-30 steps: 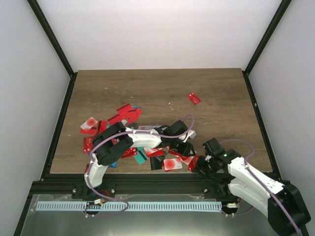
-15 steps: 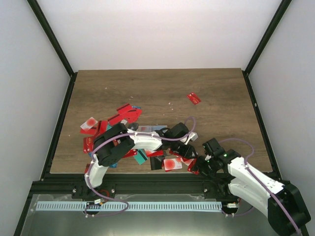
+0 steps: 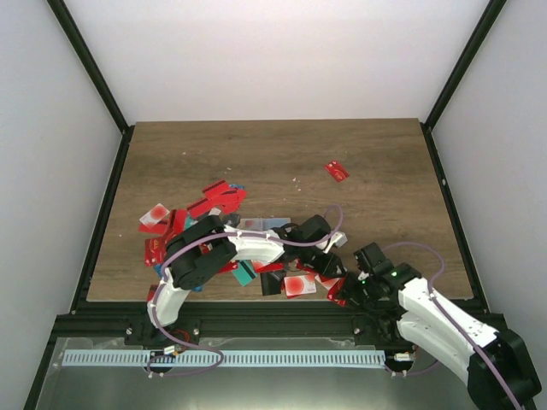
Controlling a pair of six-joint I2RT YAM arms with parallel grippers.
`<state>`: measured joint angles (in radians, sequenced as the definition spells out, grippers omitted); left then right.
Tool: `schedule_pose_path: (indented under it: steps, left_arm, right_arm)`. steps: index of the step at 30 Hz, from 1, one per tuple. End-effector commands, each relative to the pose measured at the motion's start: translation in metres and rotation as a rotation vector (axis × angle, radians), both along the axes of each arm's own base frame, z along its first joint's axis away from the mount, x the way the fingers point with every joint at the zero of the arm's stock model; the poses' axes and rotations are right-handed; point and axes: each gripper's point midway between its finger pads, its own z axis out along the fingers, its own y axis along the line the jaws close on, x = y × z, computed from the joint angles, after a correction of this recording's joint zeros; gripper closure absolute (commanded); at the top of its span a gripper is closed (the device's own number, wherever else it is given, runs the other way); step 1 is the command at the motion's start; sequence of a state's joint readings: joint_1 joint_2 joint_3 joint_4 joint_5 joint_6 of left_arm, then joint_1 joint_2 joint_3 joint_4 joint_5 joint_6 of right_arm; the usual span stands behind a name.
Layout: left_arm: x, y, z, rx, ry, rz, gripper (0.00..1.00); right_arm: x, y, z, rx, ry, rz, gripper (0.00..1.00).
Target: Put the credit cards into the card holder
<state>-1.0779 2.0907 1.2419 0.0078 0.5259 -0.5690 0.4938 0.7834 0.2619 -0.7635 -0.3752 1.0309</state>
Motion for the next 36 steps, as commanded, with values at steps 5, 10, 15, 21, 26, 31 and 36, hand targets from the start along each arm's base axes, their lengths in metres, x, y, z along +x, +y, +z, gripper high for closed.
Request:
schedule_pose_path:
  steps: [5, 10, 15, 21, 26, 31, 36]
  left_arm:
    - [-0.019, 0.018, -0.042, 0.130, 0.062, -0.012, 0.60]
    - [-0.019, 0.019, -0.043, 0.130, 0.061, -0.011, 0.60]
    - [-0.016, 0.016, -0.034, 0.114, 0.050, 0.003, 0.60]
    - [-0.002, 0.013, -0.005, 0.074, 0.007, 0.053, 0.60]
    - [0.013, 0.015, 0.017, 0.047, -0.027, 0.102, 0.60]
    - [0.024, 0.018, 0.034, 0.018, -0.045, 0.141, 0.60]
    - [0.038, 0.027, 0.052, -0.008, -0.074, 0.194, 0.59]
  right_arm:
    - [0.045, -0.005, 0.006, -0.042, -0.222, -0.041, 0.81]
    - [0.044, -0.003, 0.010, -0.029, -0.220, -0.034, 0.91]
    - [0.048, -0.002, 0.024, -0.026, -0.245, -0.029, 0.97]
    - [0.053, -0.005, 0.039, -0.039, -0.269, -0.041, 0.99]
    - [0.055, -0.005, 0.048, -0.036, -0.289, -0.044, 0.99]
    - [0.058, -0.006, 0.056, -0.043, -0.313, -0.047, 0.99]
    - [0.063, -0.009, 0.067, -0.063, -0.342, -0.051, 0.99]
